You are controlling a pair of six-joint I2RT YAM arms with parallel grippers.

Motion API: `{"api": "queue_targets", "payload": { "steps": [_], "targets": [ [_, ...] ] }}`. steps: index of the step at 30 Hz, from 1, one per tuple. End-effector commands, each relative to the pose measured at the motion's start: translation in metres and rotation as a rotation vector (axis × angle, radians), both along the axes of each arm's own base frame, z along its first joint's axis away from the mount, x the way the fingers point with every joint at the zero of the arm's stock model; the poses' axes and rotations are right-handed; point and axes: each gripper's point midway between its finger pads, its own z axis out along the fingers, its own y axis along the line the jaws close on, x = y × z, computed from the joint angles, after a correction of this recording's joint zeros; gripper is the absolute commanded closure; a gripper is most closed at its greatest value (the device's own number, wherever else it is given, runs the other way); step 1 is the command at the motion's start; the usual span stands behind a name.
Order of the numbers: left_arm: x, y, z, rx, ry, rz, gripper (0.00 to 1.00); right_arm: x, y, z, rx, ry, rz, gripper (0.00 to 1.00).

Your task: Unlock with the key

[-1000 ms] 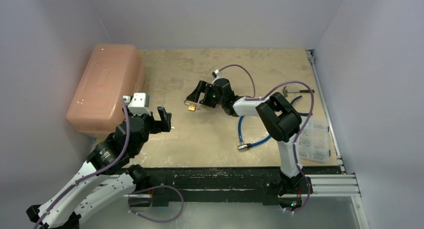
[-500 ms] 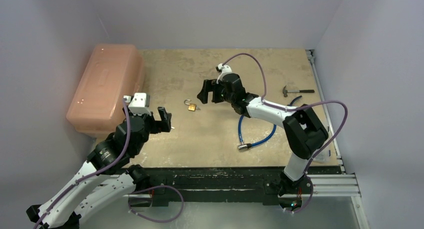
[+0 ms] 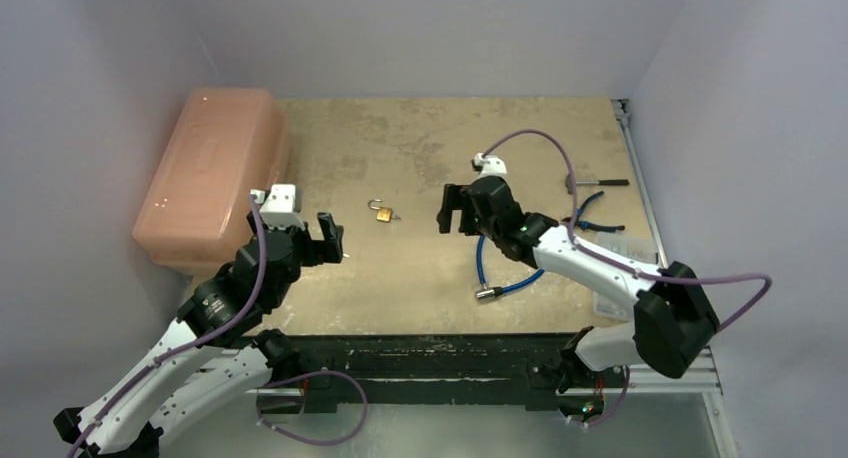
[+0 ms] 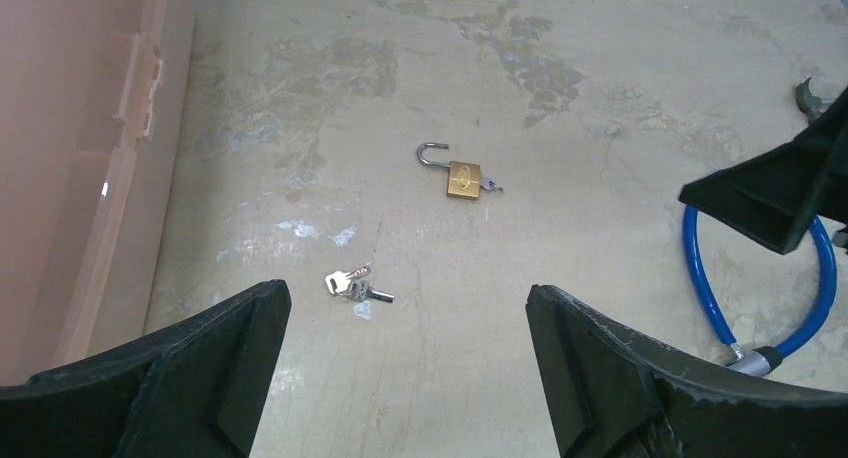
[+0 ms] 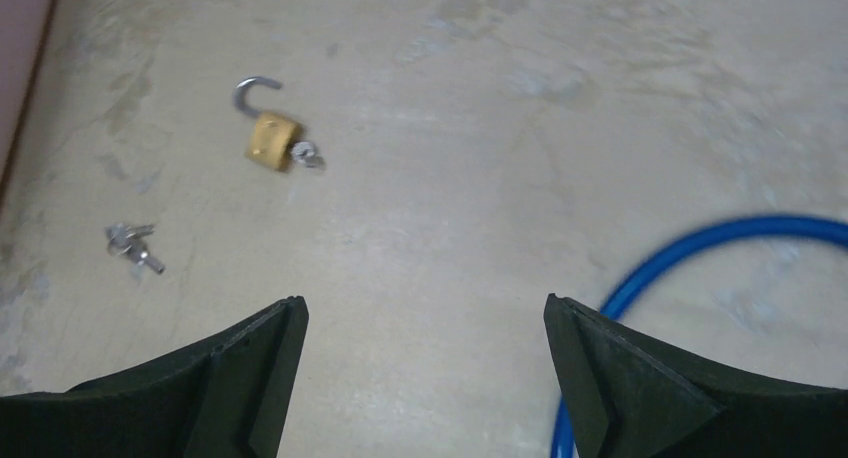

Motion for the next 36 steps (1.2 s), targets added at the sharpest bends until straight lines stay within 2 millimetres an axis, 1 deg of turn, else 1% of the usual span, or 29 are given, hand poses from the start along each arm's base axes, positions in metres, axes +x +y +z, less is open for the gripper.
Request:
{"api": "queue_targets", "payload": {
  "steps": [1, 2, 4, 5, 7, 8, 9, 11, 13, 19, 22, 25, 29, 36],
  "targets": [
    [0.004, 0.0, 0.004, -0.004, -0.021, 0.009, 0.03, -0.025, -0.07, -0.019, -0.02, 0.124, -0.389, 0.01],
    [0.004, 0.001, 0.005, -0.006, -0.023, 0.01, 0.03, -0.034, -0.079, -0.022, 0.003, 0.155, -0.45, 0.01],
    [0.003, 0.001, 0.006, -0.01, -0.026, 0.009, 0.03, -0.05, -0.084, -0.023, 0.059, 0.205, -0.486, 0.01],
    [0.003, 0.001, 0.005, -0.01, -0.026, 0.009, 0.03, -0.056, -0.09, -0.019, 0.087, 0.213, -0.516, 0.01],
    [0.003, 0.001, 0.005, -0.009, -0.025, 0.01, 0.03, -0.066, -0.104, -0.019, 0.131, 0.224, -0.607, 0.01],
    [0.003, 0.001, 0.004, -0.008, -0.023, 0.014, 0.03, -0.071, -0.107, -0.021, 0.156, 0.241, -0.639, 0.01],
    [0.004, 0.002, 0.003, -0.008, -0.02, 0.022, 0.03, -0.078, -0.108, -0.028, 0.17, 0.274, -0.648, 0.01],
    [0.005, 0.003, -0.001, -0.003, -0.009, 0.038, 0.04, -0.087, -0.111, -0.036, 0.199, 0.317, -0.69, 0.01],
    [0.007, 0.002, -0.004, 0.007, 0.004, 0.039, 0.04, -0.099, -0.113, -0.05, 0.21, 0.383, -0.73, 0.01],
    [0.007, 0.0, -0.007, 0.018, 0.018, 0.035, 0.04, -0.116, -0.116, -0.079, 0.213, 0.513, -0.86, 0.01],
    [0.007, 0.001, -0.006, 0.012, 0.012, 0.035, 0.04, -0.117, -0.114, -0.089, 0.18, 0.548, -0.879, 0.02],
    [0.006, 0.002, -0.006, 0.01, 0.008, 0.035, 0.04, -0.117, -0.112, -0.1, 0.143, 0.576, -0.896, 0.07],
    [0.006, 0.002, -0.006, 0.011, 0.007, 0.033, 0.04, -0.115, -0.112, -0.11, 0.11, 0.584, -0.911, 0.11],
    [0.006, 0.001, -0.006, 0.015, 0.008, 0.029, 0.04, -0.11, -0.106, -0.118, 0.07, 0.589, -0.872, 0.27]
  ]
}}
